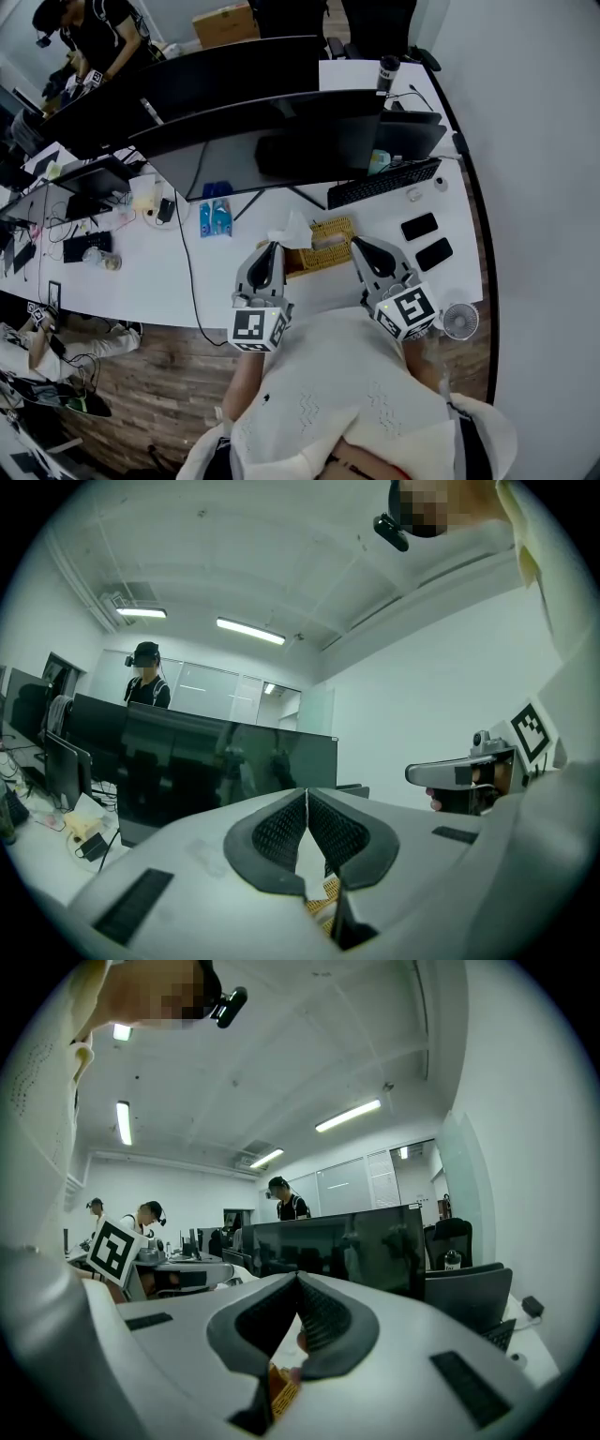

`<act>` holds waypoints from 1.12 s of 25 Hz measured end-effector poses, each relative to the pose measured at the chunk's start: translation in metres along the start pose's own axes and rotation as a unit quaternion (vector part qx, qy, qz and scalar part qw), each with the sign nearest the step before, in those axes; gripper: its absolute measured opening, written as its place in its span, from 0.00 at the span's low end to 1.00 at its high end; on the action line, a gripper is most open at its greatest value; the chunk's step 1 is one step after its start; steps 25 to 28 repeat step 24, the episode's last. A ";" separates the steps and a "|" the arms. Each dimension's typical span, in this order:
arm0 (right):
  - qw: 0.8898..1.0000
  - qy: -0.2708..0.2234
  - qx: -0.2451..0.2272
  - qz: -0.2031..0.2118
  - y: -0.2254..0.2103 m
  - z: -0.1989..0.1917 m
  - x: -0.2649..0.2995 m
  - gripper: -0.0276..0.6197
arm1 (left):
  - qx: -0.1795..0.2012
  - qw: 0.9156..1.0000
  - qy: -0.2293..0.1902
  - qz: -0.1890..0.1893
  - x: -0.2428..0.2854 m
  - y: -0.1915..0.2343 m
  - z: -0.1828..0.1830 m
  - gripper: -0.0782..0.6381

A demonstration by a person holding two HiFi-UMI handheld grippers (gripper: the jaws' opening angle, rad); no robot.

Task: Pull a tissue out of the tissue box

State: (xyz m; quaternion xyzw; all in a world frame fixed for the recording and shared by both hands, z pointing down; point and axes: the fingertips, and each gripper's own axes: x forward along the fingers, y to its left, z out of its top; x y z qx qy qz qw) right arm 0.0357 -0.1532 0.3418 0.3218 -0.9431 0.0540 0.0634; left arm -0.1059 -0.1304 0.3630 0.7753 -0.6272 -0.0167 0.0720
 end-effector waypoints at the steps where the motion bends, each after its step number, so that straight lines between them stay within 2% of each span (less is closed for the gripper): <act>1: 1.000 0.002 0.000 0.000 0.000 -0.001 0.000 0.04 | 0.000 1.000 0.000 -0.001 0.000 -0.001 0.000 0.13; 7: 1.000 0.011 -0.005 0.005 0.006 -0.005 0.001 0.04 | -0.003 1.000 0.003 -0.008 0.002 -0.004 -0.003 0.13; 19: 1.000 0.019 0.002 -0.012 -0.002 -0.013 -0.005 0.04 | -0.008 1.000 0.010 -0.021 0.006 -0.014 -0.009 0.13; 28: 1.000 0.029 -0.006 -0.009 -0.002 -0.018 -0.003 0.04 | -0.009 1.000 0.015 -0.020 0.008 -0.013 -0.013 0.13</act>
